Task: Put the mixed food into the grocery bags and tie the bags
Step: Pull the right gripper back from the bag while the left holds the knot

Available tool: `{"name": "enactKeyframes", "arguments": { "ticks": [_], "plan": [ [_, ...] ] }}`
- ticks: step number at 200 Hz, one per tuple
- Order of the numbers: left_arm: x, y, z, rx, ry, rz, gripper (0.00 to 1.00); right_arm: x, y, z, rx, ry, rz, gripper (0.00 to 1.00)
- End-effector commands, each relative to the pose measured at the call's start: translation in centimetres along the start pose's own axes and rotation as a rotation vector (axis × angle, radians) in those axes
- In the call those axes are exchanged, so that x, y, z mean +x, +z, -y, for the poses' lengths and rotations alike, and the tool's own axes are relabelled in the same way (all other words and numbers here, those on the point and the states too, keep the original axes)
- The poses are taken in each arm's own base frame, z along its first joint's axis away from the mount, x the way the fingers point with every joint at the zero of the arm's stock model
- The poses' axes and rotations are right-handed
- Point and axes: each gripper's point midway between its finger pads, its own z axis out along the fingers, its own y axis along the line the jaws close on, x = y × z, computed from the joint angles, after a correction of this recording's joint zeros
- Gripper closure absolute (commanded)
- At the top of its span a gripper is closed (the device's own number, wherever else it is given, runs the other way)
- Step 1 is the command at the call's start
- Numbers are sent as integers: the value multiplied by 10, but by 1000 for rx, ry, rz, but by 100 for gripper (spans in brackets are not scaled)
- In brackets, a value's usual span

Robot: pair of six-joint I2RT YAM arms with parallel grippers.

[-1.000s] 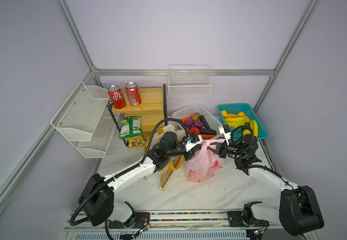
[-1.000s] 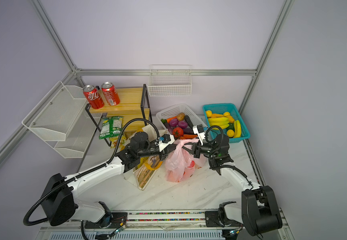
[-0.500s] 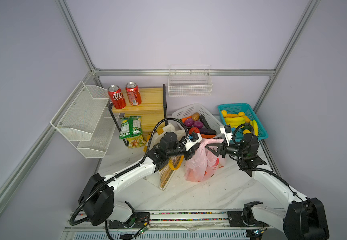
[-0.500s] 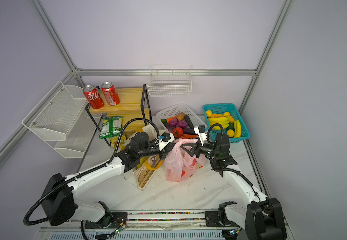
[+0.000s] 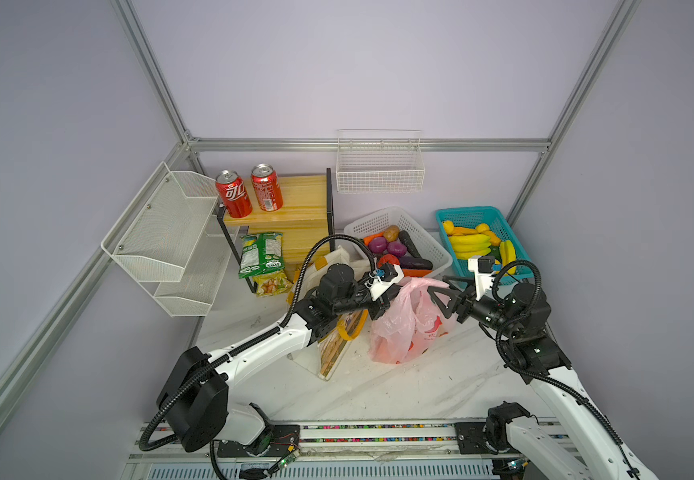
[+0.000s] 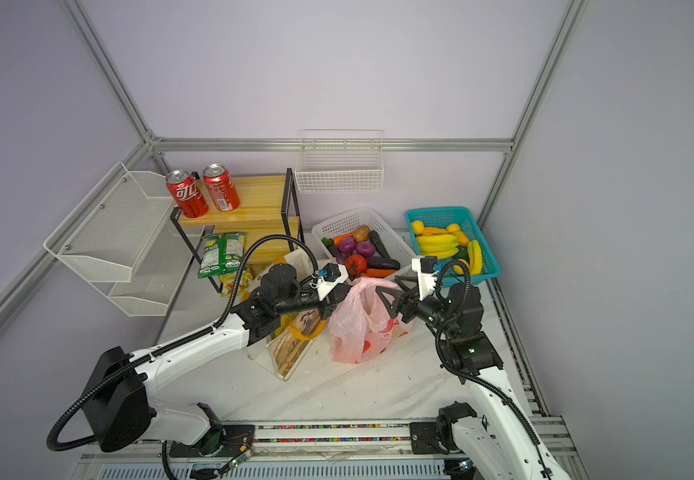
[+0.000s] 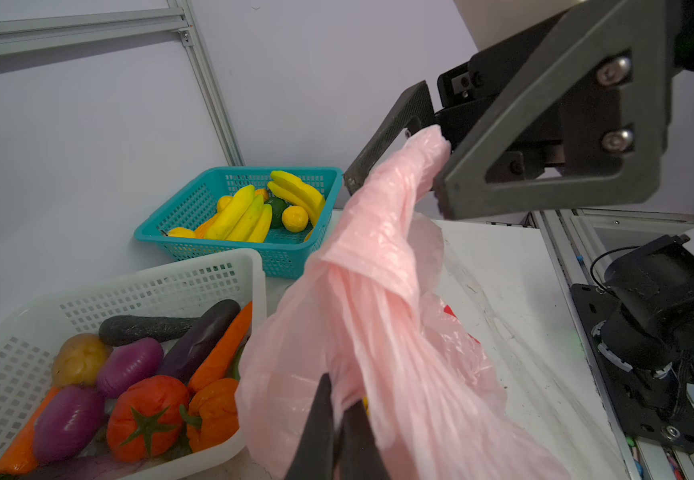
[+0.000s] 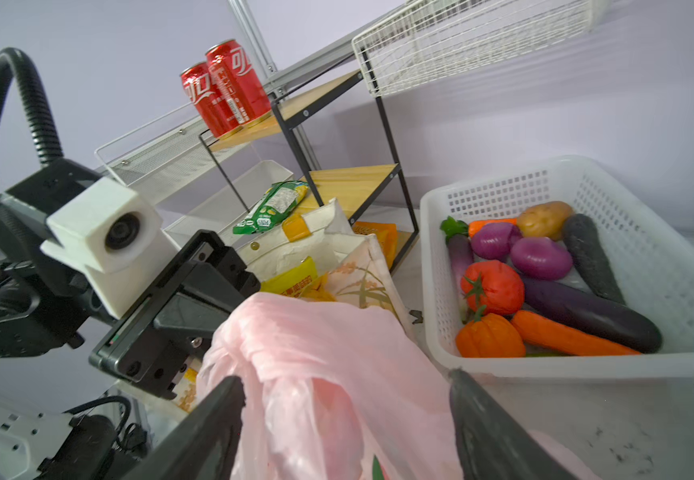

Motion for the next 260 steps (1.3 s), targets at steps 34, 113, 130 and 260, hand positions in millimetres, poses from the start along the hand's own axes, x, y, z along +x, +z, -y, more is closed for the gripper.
{"name": "enactKeyframes", "arguments": {
  "ticks": [34,113,130,260],
  "plan": [
    [-7,-3,0,-2,-3,42,100,-13,-32,-4,128,-26,-4,24],
    [-9,-3,2,7,-8,47,100,-10,-18,-23,-22,-25,-43,60],
    [-9,-3,2,10,-9,47,100,-10,-17,-22,-25,-25,-41,59],
    [-9,-5,-3,-27,-13,40,100,-3,-19,5,138,11,-89,87]
  ]
}}
